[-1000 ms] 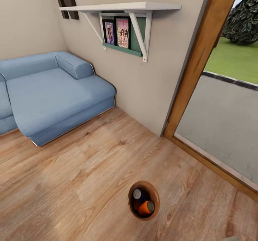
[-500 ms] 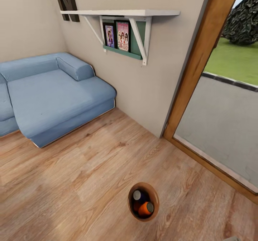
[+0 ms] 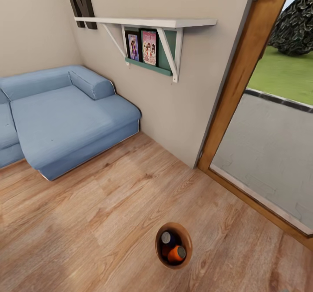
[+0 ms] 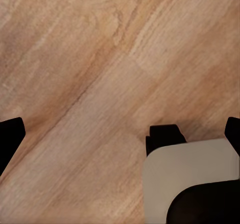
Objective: Put the three can of soda from the living room inside the tash can in the kitchen.
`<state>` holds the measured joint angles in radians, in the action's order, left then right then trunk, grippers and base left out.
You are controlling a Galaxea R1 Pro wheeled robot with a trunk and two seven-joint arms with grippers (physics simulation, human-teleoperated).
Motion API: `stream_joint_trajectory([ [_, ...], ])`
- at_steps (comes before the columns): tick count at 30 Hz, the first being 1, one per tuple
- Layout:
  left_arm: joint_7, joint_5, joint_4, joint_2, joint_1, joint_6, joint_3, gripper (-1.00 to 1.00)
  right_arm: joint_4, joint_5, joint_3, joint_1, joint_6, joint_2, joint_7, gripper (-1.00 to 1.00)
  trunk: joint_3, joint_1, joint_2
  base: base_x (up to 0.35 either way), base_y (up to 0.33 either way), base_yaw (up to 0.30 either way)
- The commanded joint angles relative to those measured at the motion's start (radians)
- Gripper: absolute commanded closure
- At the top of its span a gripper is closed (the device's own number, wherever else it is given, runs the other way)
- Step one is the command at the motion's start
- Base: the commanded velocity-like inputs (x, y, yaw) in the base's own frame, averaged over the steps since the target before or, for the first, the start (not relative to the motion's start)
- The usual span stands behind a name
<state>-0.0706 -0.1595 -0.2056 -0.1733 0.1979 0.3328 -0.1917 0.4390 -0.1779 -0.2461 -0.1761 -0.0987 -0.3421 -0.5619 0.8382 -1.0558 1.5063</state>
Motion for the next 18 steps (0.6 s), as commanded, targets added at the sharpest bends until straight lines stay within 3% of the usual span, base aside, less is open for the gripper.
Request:
stream_joint_trajectory([
  [1,0.000,0.000,0.000,0.000,0.000,0.000,0.000,-1.00,0.000,0.000,0.000,0.000,0.000,0.000,0.000,-1.00,-0.003,0.004,-0.007,0.000,0.000,0.000],
  [18,0.000,0.000,-0.001,0.000,0.000,0.000,0.000,-1.00,0.000,0.000,0.001,0.000,-0.001,0.000,0.000,-1.00,-0.057,0.069,-0.126,0.000,0.000,0.000],
])
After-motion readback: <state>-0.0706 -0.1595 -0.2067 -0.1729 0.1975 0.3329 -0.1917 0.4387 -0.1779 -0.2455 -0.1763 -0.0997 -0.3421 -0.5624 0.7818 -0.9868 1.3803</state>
